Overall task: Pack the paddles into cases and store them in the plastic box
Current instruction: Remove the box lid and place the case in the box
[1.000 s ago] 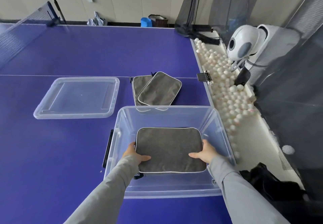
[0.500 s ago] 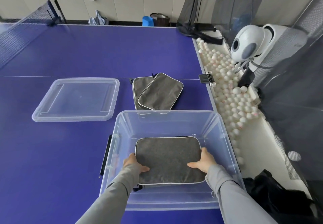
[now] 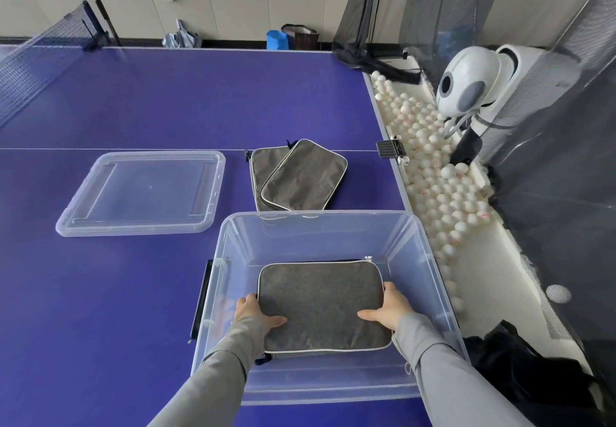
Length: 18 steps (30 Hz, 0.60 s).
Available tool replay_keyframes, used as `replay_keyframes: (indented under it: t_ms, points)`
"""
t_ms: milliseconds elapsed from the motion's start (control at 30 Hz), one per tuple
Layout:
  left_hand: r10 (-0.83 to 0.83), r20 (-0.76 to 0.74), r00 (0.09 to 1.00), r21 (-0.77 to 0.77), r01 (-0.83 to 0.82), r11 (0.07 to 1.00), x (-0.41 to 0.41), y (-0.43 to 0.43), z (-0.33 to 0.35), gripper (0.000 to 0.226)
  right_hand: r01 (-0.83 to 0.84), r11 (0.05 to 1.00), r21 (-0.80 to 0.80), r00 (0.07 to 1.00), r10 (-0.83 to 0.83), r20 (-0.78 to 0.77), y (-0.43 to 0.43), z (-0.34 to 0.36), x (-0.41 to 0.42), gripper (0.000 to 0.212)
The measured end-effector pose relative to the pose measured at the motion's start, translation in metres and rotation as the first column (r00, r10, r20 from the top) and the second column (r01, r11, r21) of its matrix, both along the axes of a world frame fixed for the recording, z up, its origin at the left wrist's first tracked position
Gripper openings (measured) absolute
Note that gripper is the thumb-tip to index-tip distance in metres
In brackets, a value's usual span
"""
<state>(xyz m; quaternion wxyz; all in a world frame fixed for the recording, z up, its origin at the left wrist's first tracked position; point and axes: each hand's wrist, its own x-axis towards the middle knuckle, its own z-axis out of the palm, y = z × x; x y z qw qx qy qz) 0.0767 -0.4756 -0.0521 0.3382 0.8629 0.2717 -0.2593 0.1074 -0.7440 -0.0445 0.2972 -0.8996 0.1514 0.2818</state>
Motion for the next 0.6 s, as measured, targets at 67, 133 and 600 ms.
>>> replay_keyframes:
  t_ms: [67, 133, 600]
  points:
    - [0.015, 0.008, 1.0, -0.015, -0.015, 1.0, -0.001, -0.002, 0.002, 0.075, -0.016, 1.0, -0.017, 1.0, 0.016, 0.008, 0.0, 0.003, 0.0, 0.079]
    - [0.022, 0.016, 1.0, -0.026, -0.021, 0.999, -0.003, -0.003, 0.004, 0.073, -0.034, 0.999, -0.03, 0.999, 0.034, 0.025, 0.001, 0.008, -0.002, 0.082]
    - [-0.58, 0.151, 0.8, 0.458, 0.463, 0.758, -0.017, -0.012, 0.043, 0.079, -0.255, 0.937, -0.237, 0.873, 0.329, 0.359, 0.023, 0.054, -0.018, 0.06]
